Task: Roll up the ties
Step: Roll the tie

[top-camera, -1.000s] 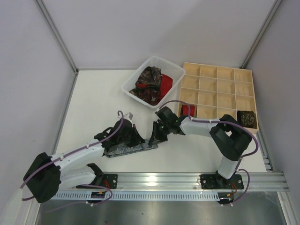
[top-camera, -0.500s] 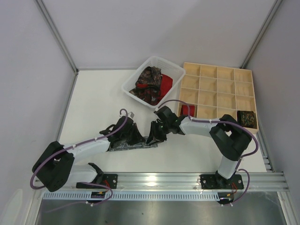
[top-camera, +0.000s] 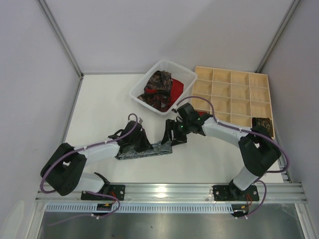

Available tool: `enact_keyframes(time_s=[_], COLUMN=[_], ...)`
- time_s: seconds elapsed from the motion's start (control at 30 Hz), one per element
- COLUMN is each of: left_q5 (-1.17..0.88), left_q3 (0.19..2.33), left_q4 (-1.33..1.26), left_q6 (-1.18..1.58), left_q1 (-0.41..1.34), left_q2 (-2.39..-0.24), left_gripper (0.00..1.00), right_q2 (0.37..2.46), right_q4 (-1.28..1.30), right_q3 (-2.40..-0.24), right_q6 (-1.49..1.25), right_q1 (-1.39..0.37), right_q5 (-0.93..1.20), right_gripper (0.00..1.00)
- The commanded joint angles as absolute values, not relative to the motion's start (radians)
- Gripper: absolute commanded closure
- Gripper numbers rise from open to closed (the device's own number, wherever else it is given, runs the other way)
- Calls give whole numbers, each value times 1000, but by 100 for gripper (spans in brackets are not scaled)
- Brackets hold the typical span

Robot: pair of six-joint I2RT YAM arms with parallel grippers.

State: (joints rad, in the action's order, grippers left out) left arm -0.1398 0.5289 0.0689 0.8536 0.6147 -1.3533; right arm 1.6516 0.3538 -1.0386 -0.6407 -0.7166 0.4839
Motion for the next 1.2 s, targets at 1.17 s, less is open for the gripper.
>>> enact_keyframes(time_s=[1.17], left_q5=[-399], left_q3=[649], left_q4=[-43], left_q6=[787], left_q1=[563], left_q2=[-1448], left_gripper=[99], right_q2=[1692], right_q4=[-121], right_q3=[-764], right_q6=[-632], right_q1=[-512], right_q5=[787], right_gripper=[27])
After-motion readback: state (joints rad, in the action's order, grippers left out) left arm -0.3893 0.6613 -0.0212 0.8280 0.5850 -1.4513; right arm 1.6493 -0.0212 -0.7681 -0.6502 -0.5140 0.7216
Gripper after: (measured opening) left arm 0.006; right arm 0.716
